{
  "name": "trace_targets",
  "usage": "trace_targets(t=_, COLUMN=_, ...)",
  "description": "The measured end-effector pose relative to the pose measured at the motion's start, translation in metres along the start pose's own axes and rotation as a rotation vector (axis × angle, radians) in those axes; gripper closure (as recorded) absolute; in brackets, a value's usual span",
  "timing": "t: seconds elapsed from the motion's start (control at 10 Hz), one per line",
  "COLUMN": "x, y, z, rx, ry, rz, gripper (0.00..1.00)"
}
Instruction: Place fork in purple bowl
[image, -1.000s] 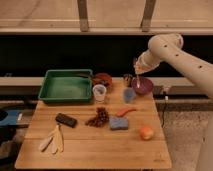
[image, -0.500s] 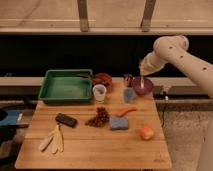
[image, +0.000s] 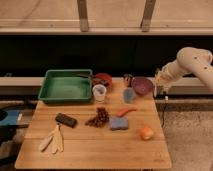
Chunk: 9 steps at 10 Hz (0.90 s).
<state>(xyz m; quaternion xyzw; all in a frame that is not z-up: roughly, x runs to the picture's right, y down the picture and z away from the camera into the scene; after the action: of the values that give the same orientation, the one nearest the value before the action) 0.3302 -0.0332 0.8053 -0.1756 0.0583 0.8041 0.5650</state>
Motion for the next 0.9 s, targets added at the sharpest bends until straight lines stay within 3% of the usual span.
trace_targets(t=0.3, x=0.004, y=-0.011, z=0.024, rx=-0.027, ry=0.056, rz=0.013, gripper=1.00)
trace_targets(t=0.9, x=0.011, y=-0.001, z=0.064, rx=-0.054, ry=0.162, rz=-0.028, gripper=1.00)
